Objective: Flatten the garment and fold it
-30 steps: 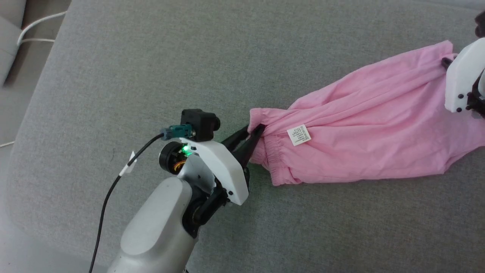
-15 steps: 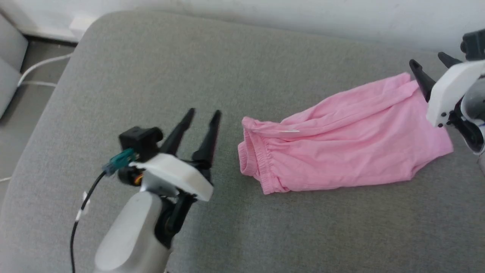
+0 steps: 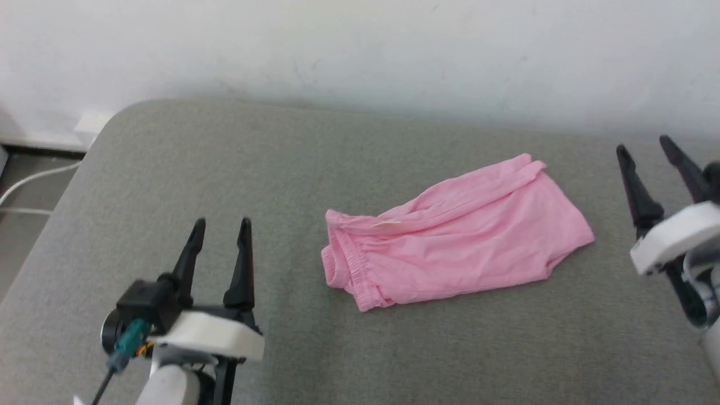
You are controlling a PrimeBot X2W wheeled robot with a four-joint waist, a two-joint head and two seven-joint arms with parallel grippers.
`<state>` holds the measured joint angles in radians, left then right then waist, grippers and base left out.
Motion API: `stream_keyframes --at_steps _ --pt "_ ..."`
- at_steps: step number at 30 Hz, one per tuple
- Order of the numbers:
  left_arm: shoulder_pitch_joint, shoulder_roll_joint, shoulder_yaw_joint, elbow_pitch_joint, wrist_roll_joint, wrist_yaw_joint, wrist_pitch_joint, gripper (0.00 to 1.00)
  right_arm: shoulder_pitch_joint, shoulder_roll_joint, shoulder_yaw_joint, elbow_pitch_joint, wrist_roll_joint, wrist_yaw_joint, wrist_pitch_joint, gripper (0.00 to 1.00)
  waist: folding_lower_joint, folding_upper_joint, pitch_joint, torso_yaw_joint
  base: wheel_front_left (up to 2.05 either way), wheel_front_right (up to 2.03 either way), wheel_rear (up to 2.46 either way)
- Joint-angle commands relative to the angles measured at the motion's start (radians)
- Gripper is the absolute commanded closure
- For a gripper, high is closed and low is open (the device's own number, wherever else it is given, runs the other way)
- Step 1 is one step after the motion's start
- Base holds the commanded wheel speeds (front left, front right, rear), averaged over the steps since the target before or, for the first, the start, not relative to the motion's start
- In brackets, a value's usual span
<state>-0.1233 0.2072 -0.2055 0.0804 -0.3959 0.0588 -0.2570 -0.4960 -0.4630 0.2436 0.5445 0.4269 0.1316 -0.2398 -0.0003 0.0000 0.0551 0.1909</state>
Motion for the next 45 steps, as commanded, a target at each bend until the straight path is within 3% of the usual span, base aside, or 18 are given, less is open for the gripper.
stream_keyframes --at_steps 1,6,11,16,21,26,37,41,45 --pt "0.024 -0.006 0.008 -0.007 0.016 0.006 -0.004 0.00 0.030 0.017 -0.015 -0.014 -0.013 -0.001 -0.007 0.00 0.0003 0.0000 -0.047 -0.045 0.00 0.00 0.00" --pt "0.138 -0.046 0.054 -0.059 0.094 0.023 -0.004 0.00 0.217 0.128 -0.172 -0.147 -0.096 -0.001 -0.017 0.00 0.0003 0.0000 -0.066 -0.061 0.00 0.00 0.00" --pt "0.202 -0.065 0.069 -0.043 0.151 -0.012 -0.005 0.00 0.391 0.260 -0.285 -0.292 -0.186 -0.001 -0.007 0.00 0.0003 0.0000 -0.068 -0.065 0.00 0.00 0.00" --pt "0.225 -0.089 0.074 -0.026 0.190 -0.034 -0.005 0.00 0.514 0.344 -0.285 -0.398 -0.280 -0.001 0.065 0.00 0.0003 0.0000 -0.058 -0.069 0.00 0.00 0.00" --pt "0.217 -0.106 0.072 -0.021 0.222 -0.050 -0.005 0.00 0.551 0.367 -0.283 -0.443 -0.285 -0.001 0.166 0.00 0.0003 0.0000 -0.031 -0.062 0.00 0.00 0.00" --pt "0.184 -0.121 0.067 -0.024 0.242 -0.065 -0.005 0.00 0.492 0.328 -0.270 -0.447 -0.253 -0.001 0.366 0.00 0.0003 0.0000 0.031 -0.036 0.00 0.00 0.00" --pt "0.093 -0.148 0.030 -0.001 0.255 -0.093 -0.005 0.00 0.119 0.151 -0.341 -0.349 -0.080 -0.001 1.010 0.00 0.0003 0.0000 0.189 0.094 0.00 0.00 0.00" --pt "0.066 -0.154 0.010 0.013 0.244 -0.091 -0.005 0.00 0.010 0.115 -0.367 -0.252 -0.072 -0.001 1.118 0.00 0.0003 0.0000 0.226 0.148 0.00 0.00 0.00" --pt "0.051 -0.156 -0.007 0.017 0.235 -0.087 -0.005 0.00 -0.059 0.092 -0.379 -0.142 -0.102 -0.001 1.146 0.00 0.0003 0.0000 0.247 0.187 0.00 0.00 0.00"
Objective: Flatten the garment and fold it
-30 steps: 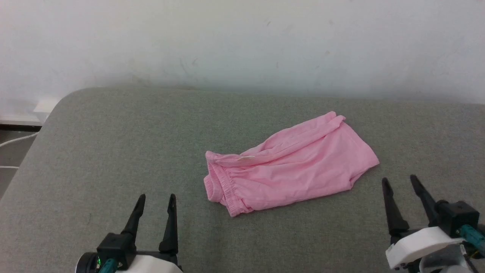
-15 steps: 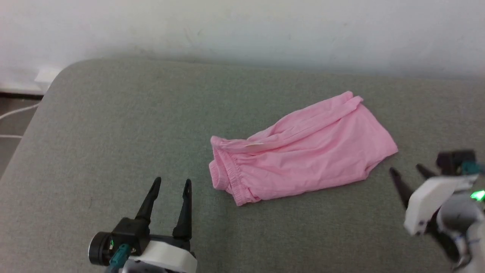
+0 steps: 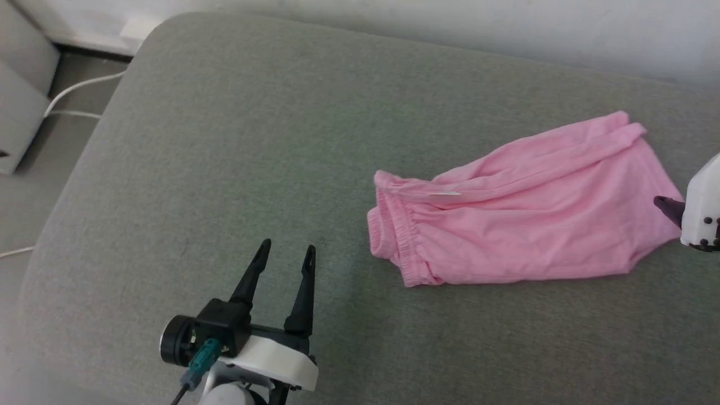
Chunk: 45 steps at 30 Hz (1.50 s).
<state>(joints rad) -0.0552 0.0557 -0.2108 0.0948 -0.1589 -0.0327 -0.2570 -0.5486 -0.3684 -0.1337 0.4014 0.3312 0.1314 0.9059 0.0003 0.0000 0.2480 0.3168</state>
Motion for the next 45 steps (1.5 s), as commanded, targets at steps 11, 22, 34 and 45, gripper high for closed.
stream_keyframes --at_steps 11,22,34,45 --pt "-0.025 -0.005 -0.025 0.000 -0.025 0.030 -0.005 0.00 -0.004 -0.033 0.079 0.216 -0.023 -0.001 -0.020 0.00 -0.0003 0.0000 0.060 0.094 0.00 0.00 0.00" --pt "-0.014 -0.005 -0.022 0.020 -0.013 0.022 -0.005 0.00 0.007 -0.045 0.176 0.219 0.121 -0.001 -0.163 1.00 -0.0003 0.0000 -0.001 0.020 0.00 0.00 0.00" --pt "0.054 -0.005 0.001 0.042 0.005 0.006 -0.005 0.00 0.184 -0.059 0.079 0.114 0.254 -0.001 -0.285 1.00 -0.0003 0.0000 -0.147 -0.089 0.00 0.00 0.00" --pt "0.080 -0.005 0.003 0.040 0.008 -0.002 -0.005 0.00 0.457 0.046 -0.211 -0.020 0.188 -0.001 -0.277 1.00 -0.0003 0.0000 -0.167 -0.143 0.00 0.00 0.00"
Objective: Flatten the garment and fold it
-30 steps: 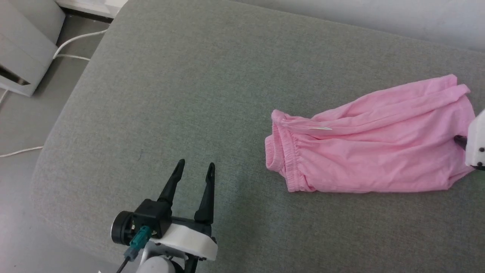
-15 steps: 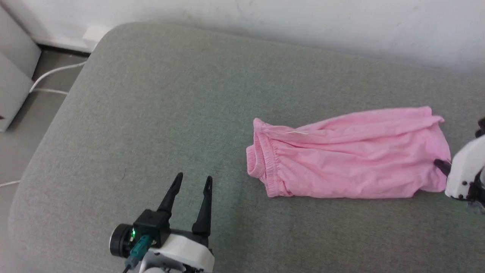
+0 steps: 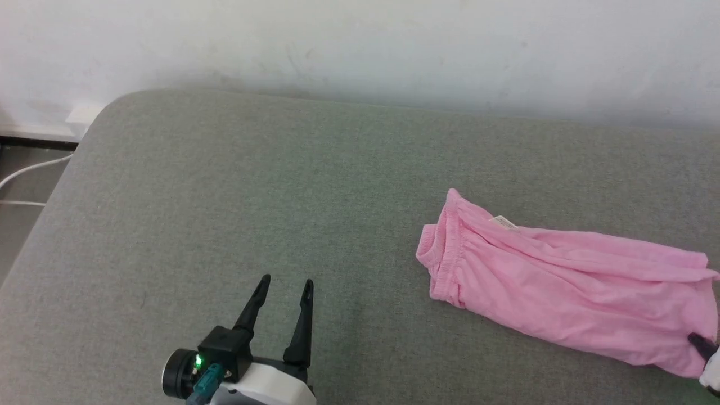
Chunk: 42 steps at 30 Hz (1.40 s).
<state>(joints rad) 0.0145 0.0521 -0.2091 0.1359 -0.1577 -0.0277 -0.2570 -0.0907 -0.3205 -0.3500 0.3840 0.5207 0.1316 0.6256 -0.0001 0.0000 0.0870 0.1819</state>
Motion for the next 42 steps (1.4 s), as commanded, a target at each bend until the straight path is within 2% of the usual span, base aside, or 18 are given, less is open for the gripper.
stream_keyframes --at_steps 1,5,10,20,25,29,34,42 --pt "0.010 -0.002 -0.002 0.002 0.007 -0.008 -0.005 0.00 0.006 0.013 -0.009 -0.006 -0.011 -0.001 0.000 1.00 0.0001 0.0000 -0.004 -0.009 0.00 0.00 0.00" --pt "0.003 -0.002 -0.010 0.013 0.008 -0.012 -0.005 0.00 -0.005 0.058 -0.036 -0.028 -0.033 -0.001 -0.030 1.00 0.0001 0.0000 -0.001 -0.004 0.00 0.00 0.00" --pt "0.009 -0.002 -0.010 0.025 0.009 -0.012 -0.005 0.00 -0.037 0.092 0.014 -0.105 0.023 -0.001 -0.074 1.00 0.0001 0.0000 -0.019 0.008 0.00 0.00 0.00" --pt "0.024 -0.002 -0.009 0.040 0.009 -0.014 -0.005 0.00 -0.050 0.118 0.192 -0.290 0.115 -0.001 -0.118 1.00 0.0001 0.0000 -0.061 0.065 0.00 0.00 0.00" --pt "0.032 -0.002 -0.007 0.042 0.011 -0.015 -0.005 0.00 -0.084 0.152 0.291 -0.329 0.136 -0.001 -0.127 1.00 0.0001 0.0000 -0.065 0.103 0.00 0.00 0.00" --pt "0.030 -0.002 -0.006 0.042 0.012 -0.018 -0.005 0.00 -0.116 0.159 0.370 -0.294 0.116 -0.001 -0.134 1.00 0.0001 0.0000 -0.060 0.140 0.00 0.00 0.00" --pt "0.027 -0.002 -0.007 0.043 0.010 -0.019 -0.005 0.00 -0.147 0.145 0.468 -0.188 0.078 -0.001 -0.157 1.00 0.0001 0.0000 -0.050 0.184 0.00 0.00 0.00" --pt "0.013 -0.002 -0.023 0.044 -0.006 -0.014 -0.005 0.00 -0.233 0.084 0.630 0.019 0.016 -0.001 -0.199 1.00 0.0001 0.0000 -0.013 0.224 0.00 0.00 0.00"
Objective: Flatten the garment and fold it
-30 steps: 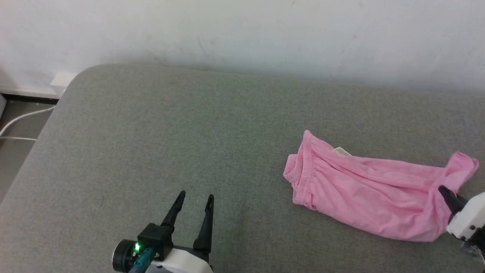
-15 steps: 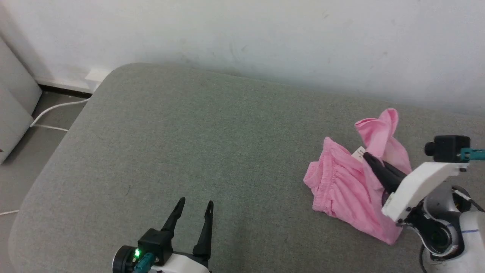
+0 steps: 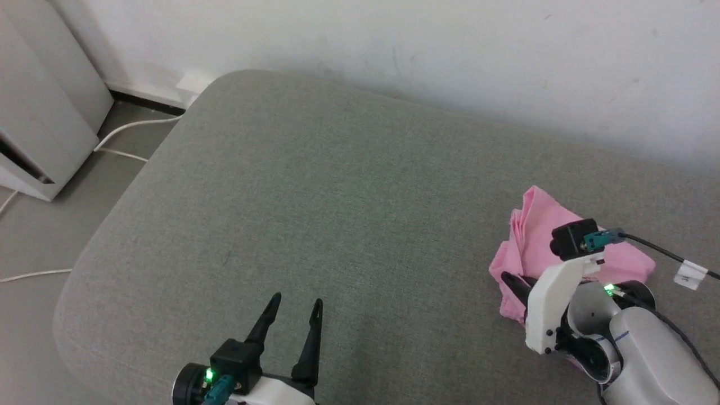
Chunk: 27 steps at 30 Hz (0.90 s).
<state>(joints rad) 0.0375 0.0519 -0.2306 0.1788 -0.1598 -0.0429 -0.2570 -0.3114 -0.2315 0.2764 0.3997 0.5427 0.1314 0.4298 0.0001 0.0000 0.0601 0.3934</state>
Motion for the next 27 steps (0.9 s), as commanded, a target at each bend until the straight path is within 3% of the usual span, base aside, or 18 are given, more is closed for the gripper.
stream_keyframes --at_steps 1,2,6,14,21,27 --pt "-0.012 -0.002 -0.005 0.001 -0.006 0.003 -0.005 0.00 -0.027 -0.018 0.027 0.027 -0.026 -0.001 -0.011 0.57 -0.0001 0.0000 0.020 0.015 0.00 0.00 0.00" --pt "-0.016 -0.002 -0.009 0.001 -0.009 0.005 -0.005 0.00 -0.040 -0.031 0.052 0.053 -0.049 -0.001 -0.018 0.00 -0.0001 0.0000 0.023 0.017 0.00 0.00 0.00" --pt "-0.026 -0.002 -0.023 0.005 -0.018 0.013 -0.005 0.00 -0.084 -0.063 0.162 0.138 -0.097 -0.001 -0.038 0.00 -0.0001 0.0000 0.030 0.015 0.00 0.00 0.00" --pt "-0.035 -0.002 -0.023 0.019 -0.012 0.013 -0.005 0.00 -0.138 -0.070 0.292 0.225 -0.032 -0.001 -0.108 0.00 -0.0001 0.0000 -0.009 -0.042 0.00 0.00 0.00" --pt "-0.018 0.000 0.009 0.015 -0.002 0.004 -0.005 0.00 -0.174 -0.128 0.335 0.143 0.036 -0.001 -0.184 0.00 -0.0001 0.0000 -0.071 -0.134 0.00 0.00 0.00" --pt "-0.006 0.000 0.042 -0.016 -0.014 0.000 -0.005 0.00 -0.160 -0.230 0.280 0.009 0.042 -0.001 -0.229 0.00 -0.0001 0.0000 -0.108 -0.211 0.00 0.00 0.00"
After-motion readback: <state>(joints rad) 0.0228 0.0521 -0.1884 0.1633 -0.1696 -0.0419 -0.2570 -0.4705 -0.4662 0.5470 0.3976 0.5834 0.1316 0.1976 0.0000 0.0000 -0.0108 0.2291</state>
